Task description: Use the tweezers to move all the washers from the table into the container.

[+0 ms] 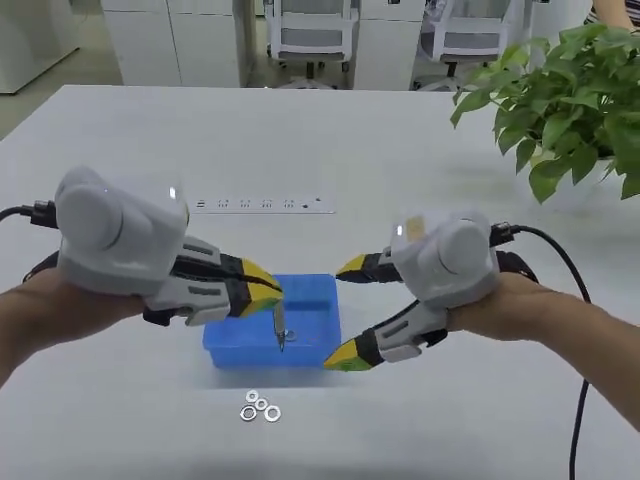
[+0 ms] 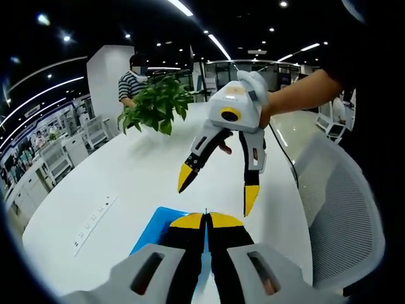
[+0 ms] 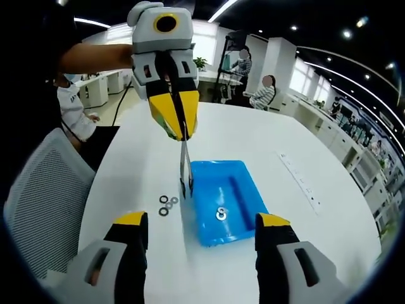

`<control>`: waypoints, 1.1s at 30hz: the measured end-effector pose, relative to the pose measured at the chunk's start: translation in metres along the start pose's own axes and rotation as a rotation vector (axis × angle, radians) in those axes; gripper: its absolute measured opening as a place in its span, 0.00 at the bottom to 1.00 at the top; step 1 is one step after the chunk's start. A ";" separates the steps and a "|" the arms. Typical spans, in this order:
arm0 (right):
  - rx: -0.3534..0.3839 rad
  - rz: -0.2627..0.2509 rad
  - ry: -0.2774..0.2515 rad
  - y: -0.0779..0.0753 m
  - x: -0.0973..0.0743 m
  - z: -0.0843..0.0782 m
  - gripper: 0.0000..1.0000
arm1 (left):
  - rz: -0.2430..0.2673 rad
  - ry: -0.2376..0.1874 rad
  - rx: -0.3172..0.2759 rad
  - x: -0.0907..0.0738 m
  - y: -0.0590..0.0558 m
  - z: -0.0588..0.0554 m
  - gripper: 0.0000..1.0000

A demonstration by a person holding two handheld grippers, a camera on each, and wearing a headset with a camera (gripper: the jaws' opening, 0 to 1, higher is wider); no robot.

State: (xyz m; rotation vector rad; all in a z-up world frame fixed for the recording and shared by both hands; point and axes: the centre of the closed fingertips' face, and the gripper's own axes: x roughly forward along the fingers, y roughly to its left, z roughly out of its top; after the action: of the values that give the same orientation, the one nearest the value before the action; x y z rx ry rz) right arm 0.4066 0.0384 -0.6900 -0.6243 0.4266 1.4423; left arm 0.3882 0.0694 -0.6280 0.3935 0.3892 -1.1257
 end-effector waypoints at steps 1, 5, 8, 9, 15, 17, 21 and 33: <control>0.006 -0.003 -0.003 0.001 -0.001 -0.001 0.71 | -0.004 0.000 0.000 0.000 -0.002 -0.001 0.05; 0.032 -0.009 -0.010 0.006 -0.001 -0.004 0.77 | -0.014 0.001 0.003 0.002 -0.009 -0.004 0.05; 0.044 -0.006 -0.007 0.010 0.000 -0.008 0.79 | -0.020 0.001 0.006 0.003 -0.014 -0.007 0.05; 0.049 -0.005 -0.007 0.011 0.000 -0.009 0.80 | -0.022 0.001 0.007 0.004 -0.015 -0.008 0.05; 0.082 -0.013 0.000 0.018 0.003 -0.018 0.88 | -0.037 0.009 0.011 0.005 -0.026 -0.017 0.05; 0.091 -0.021 0.001 0.019 0.004 -0.020 0.92 | -0.041 0.014 0.011 0.005 -0.029 -0.020 0.05; 0.095 -0.038 -0.007 0.021 0.005 -0.022 1.00 | -0.045 0.022 0.008 0.006 -0.033 -0.027 0.05; 0.112 -0.018 0.012 0.034 0.010 -0.032 1.00 | -0.054 0.028 0.000 0.011 -0.041 -0.040 0.05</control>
State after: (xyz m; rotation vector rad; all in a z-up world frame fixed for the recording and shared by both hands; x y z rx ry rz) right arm 0.3773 0.0265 -0.7252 -0.5460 0.5063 1.3884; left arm 0.3507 0.0651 -0.6727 0.4015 0.4263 -1.1736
